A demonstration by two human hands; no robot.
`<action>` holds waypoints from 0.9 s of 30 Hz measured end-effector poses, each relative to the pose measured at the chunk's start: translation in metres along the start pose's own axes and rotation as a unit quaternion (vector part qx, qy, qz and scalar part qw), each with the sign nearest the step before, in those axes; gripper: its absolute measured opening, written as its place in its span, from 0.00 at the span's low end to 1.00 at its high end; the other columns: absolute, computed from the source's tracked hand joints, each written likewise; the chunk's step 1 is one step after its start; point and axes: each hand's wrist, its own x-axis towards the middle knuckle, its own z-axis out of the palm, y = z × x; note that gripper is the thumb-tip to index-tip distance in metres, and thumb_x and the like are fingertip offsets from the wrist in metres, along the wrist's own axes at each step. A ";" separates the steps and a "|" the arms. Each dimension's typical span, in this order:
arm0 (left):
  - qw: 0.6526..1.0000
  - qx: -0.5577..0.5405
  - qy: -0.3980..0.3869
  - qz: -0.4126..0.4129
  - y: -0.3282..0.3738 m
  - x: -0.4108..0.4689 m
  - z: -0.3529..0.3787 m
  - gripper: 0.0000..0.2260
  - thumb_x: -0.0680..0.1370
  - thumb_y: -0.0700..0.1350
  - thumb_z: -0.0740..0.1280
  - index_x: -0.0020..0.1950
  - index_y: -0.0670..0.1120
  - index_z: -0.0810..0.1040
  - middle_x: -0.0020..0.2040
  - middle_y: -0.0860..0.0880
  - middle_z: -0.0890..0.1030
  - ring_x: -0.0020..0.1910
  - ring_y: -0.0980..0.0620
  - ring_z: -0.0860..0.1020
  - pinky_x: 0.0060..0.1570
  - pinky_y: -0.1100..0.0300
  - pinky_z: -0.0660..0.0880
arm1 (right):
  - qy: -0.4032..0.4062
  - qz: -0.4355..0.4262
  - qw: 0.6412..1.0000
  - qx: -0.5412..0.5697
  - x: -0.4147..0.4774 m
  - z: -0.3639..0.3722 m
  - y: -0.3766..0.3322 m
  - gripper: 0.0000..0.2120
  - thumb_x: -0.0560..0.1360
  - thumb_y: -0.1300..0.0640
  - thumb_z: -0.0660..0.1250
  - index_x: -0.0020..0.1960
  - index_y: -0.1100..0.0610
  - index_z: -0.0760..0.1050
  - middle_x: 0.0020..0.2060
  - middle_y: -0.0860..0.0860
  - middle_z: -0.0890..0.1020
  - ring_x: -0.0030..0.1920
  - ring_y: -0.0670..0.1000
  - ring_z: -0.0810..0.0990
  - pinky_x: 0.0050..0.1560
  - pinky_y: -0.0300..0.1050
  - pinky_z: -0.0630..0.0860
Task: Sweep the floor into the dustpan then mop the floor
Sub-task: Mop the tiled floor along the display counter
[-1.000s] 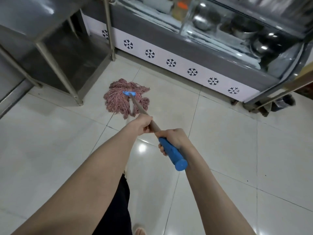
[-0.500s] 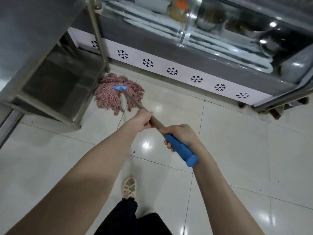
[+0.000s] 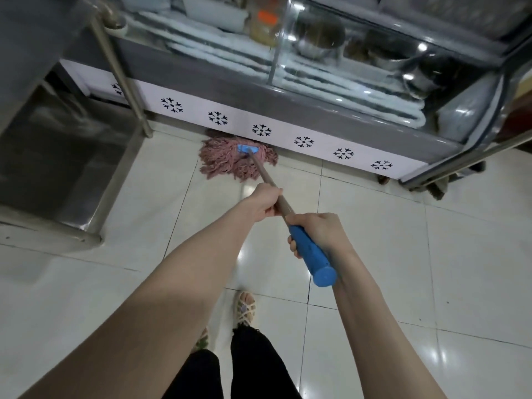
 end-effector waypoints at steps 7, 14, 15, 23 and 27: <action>0.998 0.030 0.056 0.027 0.026 -0.003 -0.018 0.06 0.81 0.37 0.59 0.57 0.40 0.69 0.39 0.46 0.72 0.34 0.53 0.74 0.21 0.62 0.75 | -0.068 0.014 0.997 0.014 0.002 0.006 -0.022 0.07 0.73 0.65 0.69 0.44 0.67 0.71 0.27 0.60 0.74 0.16 0.51 0.72 0.19 0.36 0.70; 0.993 0.017 0.116 0.028 0.015 -0.012 -0.091 0.10 0.81 0.36 0.57 0.62 0.40 0.66 0.40 0.45 0.71 0.36 0.52 0.73 0.23 0.58 0.75 | -0.136 0.035 0.990 -0.004 -0.004 0.053 -0.016 0.07 0.75 0.63 0.68 0.47 0.66 0.72 0.28 0.59 0.74 0.15 0.48 0.72 0.18 0.34 0.69; 0.992 0.026 0.123 0.024 0.009 -0.013 -0.096 0.11 0.81 0.36 0.57 0.64 0.39 0.65 0.40 0.45 0.71 0.36 0.52 0.73 0.22 0.57 0.75 | -0.141 0.040 0.989 -0.004 -0.006 0.056 -0.011 0.07 0.75 0.63 0.68 0.46 0.65 0.72 0.28 0.59 0.74 0.16 0.48 0.71 0.18 0.33 0.68; 0.992 0.071 0.101 0.005 -0.028 -0.008 -0.050 0.16 0.82 0.38 0.57 0.69 0.36 0.63 0.42 0.44 0.72 0.38 0.51 0.75 0.23 0.59 0.75 | -0.113 0.039 0.993 0.009 -0.011 0.007 0.025 0.08 0.75 0.62 0.68 0.41 0.66 0.73 0.27 0.58 0.74 0.17 0.48 0.72 0.19 0.33 0.68; 0.995 0.071 0.063 0.011 -0.041 -0.007 0.013 0.14 0.82 0.39 0.56 0.67 0.36 0.64 0.41 0.45 0.72 0.38 0.51 0.75 0.24 0.59 0.75 | -0.078 0.033 0.996 0.014 -0.011 -0.052 0.038 0.08 0.74 0.62 0.69 0.44 0.67 0.74 0.27 0.58 0.75 0.17 0.48 0.73 0.20 0.35 0.70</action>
